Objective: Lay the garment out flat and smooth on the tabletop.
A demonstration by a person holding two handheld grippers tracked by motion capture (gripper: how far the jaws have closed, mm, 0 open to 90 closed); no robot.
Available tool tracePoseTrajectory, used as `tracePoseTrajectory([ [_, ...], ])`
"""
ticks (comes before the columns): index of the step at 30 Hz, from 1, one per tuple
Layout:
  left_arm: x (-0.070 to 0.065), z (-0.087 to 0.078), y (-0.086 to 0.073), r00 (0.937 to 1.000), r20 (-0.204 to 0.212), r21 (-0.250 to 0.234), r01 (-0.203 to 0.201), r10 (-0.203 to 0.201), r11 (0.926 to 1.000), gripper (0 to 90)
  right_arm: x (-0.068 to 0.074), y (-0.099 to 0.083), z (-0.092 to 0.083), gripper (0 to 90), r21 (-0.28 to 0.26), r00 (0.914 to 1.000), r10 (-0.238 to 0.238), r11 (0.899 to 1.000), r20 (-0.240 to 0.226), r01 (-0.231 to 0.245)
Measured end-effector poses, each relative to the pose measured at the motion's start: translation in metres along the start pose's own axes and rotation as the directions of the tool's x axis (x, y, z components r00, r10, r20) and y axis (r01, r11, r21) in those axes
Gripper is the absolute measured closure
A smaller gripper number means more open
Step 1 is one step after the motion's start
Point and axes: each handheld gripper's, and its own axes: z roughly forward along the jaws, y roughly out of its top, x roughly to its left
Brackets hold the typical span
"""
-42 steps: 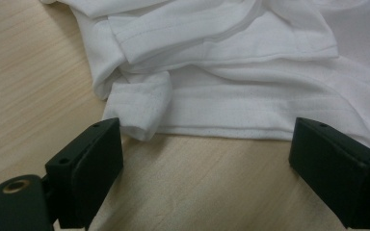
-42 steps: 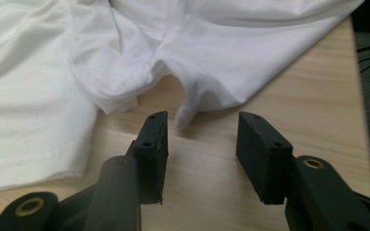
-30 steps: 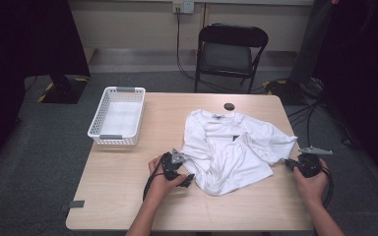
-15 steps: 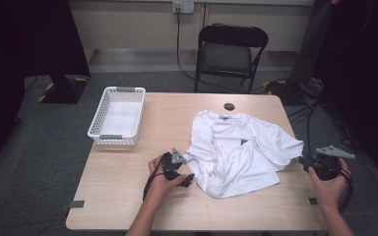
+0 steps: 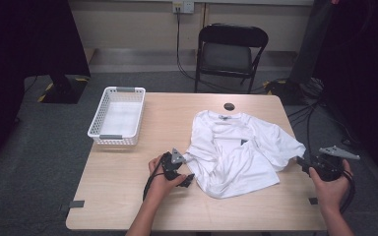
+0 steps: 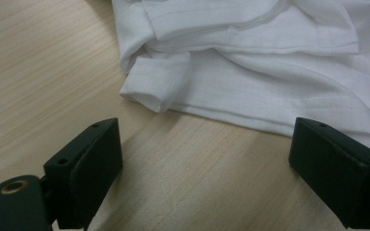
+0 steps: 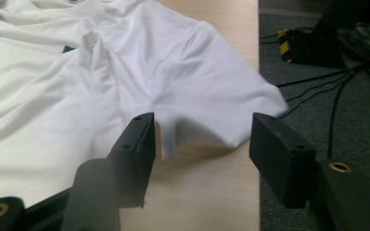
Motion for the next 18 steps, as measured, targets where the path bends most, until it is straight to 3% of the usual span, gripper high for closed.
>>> tracePoseTrajectory([
  [5,0.000,0.000,0.000,1.0000,0.000,0.000,0.000,0.000,1.0000,10.9,0.004,-0.007,-0.008,37.3,0.000,0.9993,0.007,1.000,-0.036,-0.007],
  [8,0.000,0.000,0.000,1.0000,-0.001,0.000,0.000,0.000,1.0000,10.9,0.009,-0.009,-0.005,30.5,-0.002,0.9980,0.009,1.000,-0.062,-0.009],
  [11,0.000,0.000,0.000,1.0000,-0.001,0.000,0.000,0.000,1.0000,10.9,0.019,-0.013,0.008,27.9,0.012,0.9942,0.006,1.000,-0.107,-0.005],
  [14,0.000,0.000,0.000,1.0000,0.000,0.000,0.000,0.000,1.0000,10.9,0.033,-0.018,0.024,26.0,0.020,0.9894,-0.036,0.999,-0.141,0.039],
  [18,0.000,0.000,0.000,1.0000,0.000,0.000,0.001,-0.001,1.0000,10.9,0.048,-0.023,0.044,23.7,0.045,0.9851,-0.067,0.996,-0.159,0.075],
])
